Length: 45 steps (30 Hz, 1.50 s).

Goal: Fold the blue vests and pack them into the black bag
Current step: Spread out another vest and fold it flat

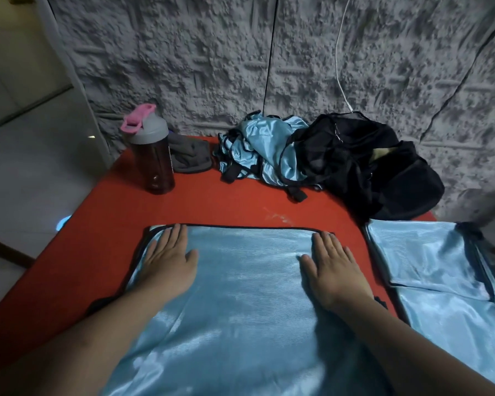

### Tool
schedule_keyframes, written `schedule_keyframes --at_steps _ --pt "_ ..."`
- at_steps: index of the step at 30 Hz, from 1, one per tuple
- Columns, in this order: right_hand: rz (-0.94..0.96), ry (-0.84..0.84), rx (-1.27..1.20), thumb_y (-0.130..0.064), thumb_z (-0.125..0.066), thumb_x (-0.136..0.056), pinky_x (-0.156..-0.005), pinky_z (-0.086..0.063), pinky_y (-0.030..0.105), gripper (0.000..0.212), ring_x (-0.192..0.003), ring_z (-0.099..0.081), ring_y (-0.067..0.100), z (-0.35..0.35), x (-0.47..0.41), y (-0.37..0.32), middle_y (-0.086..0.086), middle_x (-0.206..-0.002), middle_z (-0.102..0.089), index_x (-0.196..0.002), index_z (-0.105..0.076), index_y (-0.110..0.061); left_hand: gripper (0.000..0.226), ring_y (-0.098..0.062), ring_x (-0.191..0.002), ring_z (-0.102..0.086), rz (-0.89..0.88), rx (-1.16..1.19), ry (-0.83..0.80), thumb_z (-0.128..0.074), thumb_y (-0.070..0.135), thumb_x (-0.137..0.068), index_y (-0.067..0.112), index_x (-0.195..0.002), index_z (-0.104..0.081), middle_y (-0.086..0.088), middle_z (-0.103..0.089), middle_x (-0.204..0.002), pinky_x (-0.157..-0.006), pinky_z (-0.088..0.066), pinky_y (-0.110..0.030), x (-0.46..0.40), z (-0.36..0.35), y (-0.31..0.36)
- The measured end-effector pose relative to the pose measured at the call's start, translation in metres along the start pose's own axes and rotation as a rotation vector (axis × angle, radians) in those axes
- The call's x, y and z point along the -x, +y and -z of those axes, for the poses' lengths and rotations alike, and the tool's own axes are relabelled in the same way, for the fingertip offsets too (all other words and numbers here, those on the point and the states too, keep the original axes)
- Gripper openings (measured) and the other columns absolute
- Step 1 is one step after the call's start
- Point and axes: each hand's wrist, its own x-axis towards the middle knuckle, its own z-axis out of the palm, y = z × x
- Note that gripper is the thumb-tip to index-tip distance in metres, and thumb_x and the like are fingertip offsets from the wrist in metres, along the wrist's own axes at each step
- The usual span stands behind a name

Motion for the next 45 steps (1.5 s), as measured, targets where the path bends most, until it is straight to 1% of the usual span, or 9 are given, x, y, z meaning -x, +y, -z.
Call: schedule_keyframes --at_steps 7,12,15,18,23,31,38,42,45 --pt "-0.039 -0.011 0.051 -0.066 0.003 -0.096 -0.126 0.008 0.04 0.08 -0.154 0.019 0.015 0.008 0.01 0.02 -0.002 -0.17 0.013 -0.163 0.006 -0.022 0.067 -0.012 -0.155 0.005 -0.069 -0.117 0.071 -0.012 0.052 -0.104 0.019 -0.162 0.0 0.004 0.001 -0.17 -0.126 0.005 -0.04 0.009 0.002 -0.012" --pt "0.07 0.077 -0.055 -0.059 0.01 -0.087 -0.122 0.009 0.034 0.09 -0.157 0.008 0.023 0.032 0.036 -0.043 0.009 -0.17 0.005 -0.163 -0.005 -0.014 0.079 -0.021 -0.156 -0.004 -0.191 -0.091 0.185 0.001 0.055 -0.093 0.016 -0.16 -0.017 0.0 -0.017 -0.168 -0.126 0.003 -0.045 0.037 0.019 0.01" --pt "0.194 0.006 -0.163 -0.06 0.015 -0.082 -0.125 0.009 0.037 0.091 -0.154 0.017 0.019 0.023 0.075 -0.092 0.002 -0.168 0.014 -0.163 0.002 -0.019 0.081 -0.021 -0.156 0.005 -0.201 -0.102 0.069 0.009 0.057 -0.087 0.027 -0.161 -0.009 0.004 -0.004 -0.17 -0.124 0.004 -0.053 0.084 0.008 0.033" --pt "0.201 -0.052 -0.126 -0.067 0.018 -0.09 -0.126 0.009 0.044 0.084 -0.151 0.027 0.017 0.001 0.105 -0.099 -0.004 -0.161 0.024 -0.162 0.01 -0.024 0.065 -0.023 -0.154 0.02 -0.106 -0.124 -0.022 -0.005 0.061 -0.098 0.041 -0.157 0.016 0.01 0.018 -0.167 -0.119 0.01 -0.062 0.111 -0.013 0.035" --pt "0.133 0.024 -0.037 -0.06 -0.006 -0.101 -0.122 0.014 0.039 0.074 -0.152 0.024 0.014 -0.012 0.123 -0.055 -0.001 -0.169 0.012 -0.163 0.003 -0.022 0.073 -0.023 -0.154 0.017 -0.076 -0.173 0.056 -0.007 0.074 -0.09 0.047 -0.155 0.014 0.01 0.014 -0.168 -0.121 0.01 -0.057 0.117 -0.025 0.025" --pt "0.122 0.016 0.015 -0.063 -0.005 -0.101 -0.126 0.008 0.033 0.077 -0.153 0.02 0.011 -0.006 0.138 -0.009 0.004 -0.17 0.008 -0.163 0.004 -0.019 0.078 -0.012 -0.153 0.02 -0.036 -0.036 0.005 -0.013 0.075 -0.092 0.04 -0.159 0.007 0.011 0.016 -0.167 -0.124 0.013 -0.044 0.107 -0.016 0.014" --pt "0.139 0.036 0.013 -0.064 -0.006 -0.101 -0.126 0.008 0.033 0.078 -0.155 0.016 0.013 -0.005 0.141 -0.009 0.004 -0.17 0.005 -0.163 0.001 -0.018 0.084 -0.012 -0.154 0.013 -0.21 -0.227 0.094 0.014 0.071 -0.09 0.028 -0.161 0.001 0.004 0.007 -0.168 -0.125 0.006 -0.039 0.122 -0.015 -0.038" --pt "0.136 0.05 -0.001 -0.064 -0.007 -0.1 -0.126 0.007 0.033 0.078 -0.155 0.013 0.013 -0.004 0.142 -0.009 0.004 -0.171 0.002 -0.163 -0.001 -0.018 0.075 -0.012 -0.155 -0.006 -0.271 -0.271 0.079 -0.003 0.065 -0.099 0.025 -0.16 -0.021 0.005 -0.014 -0.167 -0.124 -0.003 -0.04 0.127 -0.006 -0.064" --pt "0.139 0.064 -0.015 -0.065 -0.008 -0.1 -0.126 0.004 0.034 0.079 -0.155 0.011 0.014 -0.007 0.143 -0.01 0.005 -0.171 0.0 -0.163 -0.003 -0.018 0.074 -0.016 -0.156 -0.001 -0.204 -0.276 0.066 -0.006 0.063 -0.096 0.03 -0.161 -0.016 0.01 -0.007 -0.168 -0.125 0.002 -0.043 0.127 0.005 -0.083"
